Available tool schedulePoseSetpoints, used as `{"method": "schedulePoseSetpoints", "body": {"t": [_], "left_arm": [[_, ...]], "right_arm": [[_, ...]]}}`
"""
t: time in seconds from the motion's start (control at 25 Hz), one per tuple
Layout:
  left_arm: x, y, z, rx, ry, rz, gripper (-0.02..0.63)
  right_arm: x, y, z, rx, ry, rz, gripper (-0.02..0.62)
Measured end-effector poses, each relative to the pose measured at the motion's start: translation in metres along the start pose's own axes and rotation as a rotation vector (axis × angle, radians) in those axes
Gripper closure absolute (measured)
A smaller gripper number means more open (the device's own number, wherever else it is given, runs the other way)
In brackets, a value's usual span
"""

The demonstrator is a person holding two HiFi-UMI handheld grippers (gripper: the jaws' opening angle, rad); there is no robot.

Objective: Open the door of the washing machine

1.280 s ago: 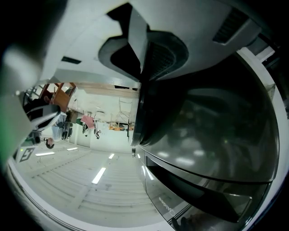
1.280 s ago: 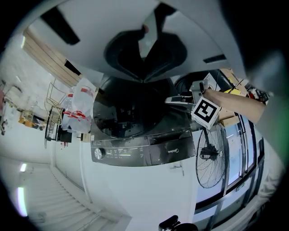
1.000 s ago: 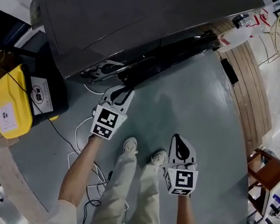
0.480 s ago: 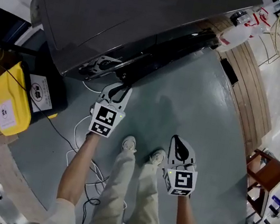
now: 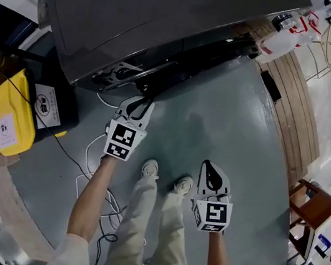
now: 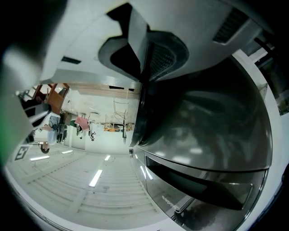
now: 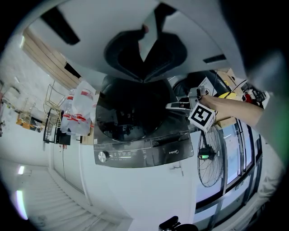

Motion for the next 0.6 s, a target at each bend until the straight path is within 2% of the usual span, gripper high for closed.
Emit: {"method": "schedulePoseSetpoints", "body": {"t": [0.2,0.6], "left_arm": [[-0.002,-0.010,0.007,-0.012,-0.004,-0.028,0.551],[-0.011,-0.077,0.036,-0.024,-0.002,-0.019,0.552]], "right_arm": [[-0.002,-0.003,0.005,0.005,0.005,0.002,0.596],[-0.012,-0.024,0.034,-0.022,0.000,0.007,0.597]]}}
Point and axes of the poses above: the fingertips, and each gripper's own axes: z backward along the fingers, y to its left, x out of its top, the point moved 3 cm from there along z, backward along the fingers, and after that the axes turned 15 degrees about x, right-handed, at the moved point
